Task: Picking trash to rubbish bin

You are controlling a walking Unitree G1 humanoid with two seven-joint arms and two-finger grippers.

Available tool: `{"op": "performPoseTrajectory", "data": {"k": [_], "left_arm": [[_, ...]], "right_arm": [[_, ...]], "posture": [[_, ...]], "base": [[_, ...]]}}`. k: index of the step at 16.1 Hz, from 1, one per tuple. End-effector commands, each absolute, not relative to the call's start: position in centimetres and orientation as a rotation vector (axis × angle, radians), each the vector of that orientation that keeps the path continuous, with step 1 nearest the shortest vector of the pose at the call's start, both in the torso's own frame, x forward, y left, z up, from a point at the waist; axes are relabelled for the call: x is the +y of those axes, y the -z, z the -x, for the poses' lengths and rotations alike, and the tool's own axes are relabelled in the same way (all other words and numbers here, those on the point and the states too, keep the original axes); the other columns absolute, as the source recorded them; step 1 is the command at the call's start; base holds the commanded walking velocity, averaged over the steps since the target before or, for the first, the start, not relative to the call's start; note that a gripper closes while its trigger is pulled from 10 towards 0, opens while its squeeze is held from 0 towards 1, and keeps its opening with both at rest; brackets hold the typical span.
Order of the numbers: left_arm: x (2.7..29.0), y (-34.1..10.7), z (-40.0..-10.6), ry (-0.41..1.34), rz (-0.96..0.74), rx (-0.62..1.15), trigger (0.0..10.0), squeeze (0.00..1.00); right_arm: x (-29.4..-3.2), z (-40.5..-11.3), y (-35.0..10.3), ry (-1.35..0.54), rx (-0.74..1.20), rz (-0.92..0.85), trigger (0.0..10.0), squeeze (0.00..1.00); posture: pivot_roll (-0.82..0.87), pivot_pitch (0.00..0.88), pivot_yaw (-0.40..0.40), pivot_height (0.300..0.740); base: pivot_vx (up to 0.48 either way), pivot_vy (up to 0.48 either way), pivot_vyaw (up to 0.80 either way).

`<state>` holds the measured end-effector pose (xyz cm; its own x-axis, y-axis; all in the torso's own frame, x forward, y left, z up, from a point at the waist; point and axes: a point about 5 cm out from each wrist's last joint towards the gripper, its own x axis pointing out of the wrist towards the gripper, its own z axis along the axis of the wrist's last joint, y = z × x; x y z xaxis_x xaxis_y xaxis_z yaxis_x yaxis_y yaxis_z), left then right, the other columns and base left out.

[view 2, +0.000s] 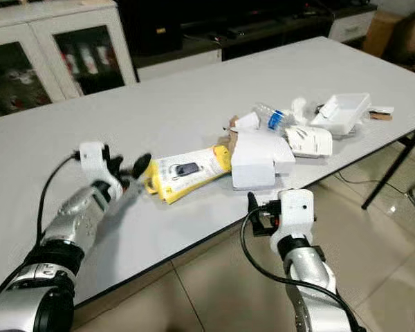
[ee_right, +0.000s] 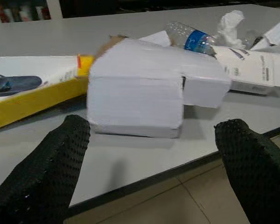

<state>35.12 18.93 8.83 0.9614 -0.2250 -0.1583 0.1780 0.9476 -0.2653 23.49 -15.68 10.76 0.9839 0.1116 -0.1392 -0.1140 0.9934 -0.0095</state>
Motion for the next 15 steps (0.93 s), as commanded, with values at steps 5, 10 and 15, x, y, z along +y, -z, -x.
{"op": "performPoseTrajectory", "data": {"k": [5, 10, 15], "left_arm": [[19.2, -8.6, -35.3, 0.24, 0.367, 0.185, 10.0, 1.0], [18.9, -8.7, -35.4, 0.305, 0.65, 0.161, 10.0, 1.0], [18.1, -8.9, -35.3, 0.455, 0.64, 0.23, 10.0, 1.0]], "right_arm": [[-15.9, -23.1, -12.1, -0.112, 0.104, -0.011, 10.0, 0.0], [-15.7, -23.2, -12.0, -0.124, 0.113, -0.014, 10.0, 0.0], [-15.5, -23.2, -12.1, -0.123, 0.109, -0.013, 10.0, 0.0]], "posture": [[-0.16, 0.061, 0.053, 0.74], [-0.16, 0.059, 0.055, 0.74], [-0.16, 0.06, 0.059, 0.74]], "base": [[0.0, 0.0, 0.0], [0.0, 0.0, 0.0], [0.0, 0.0, 0.0]]}}
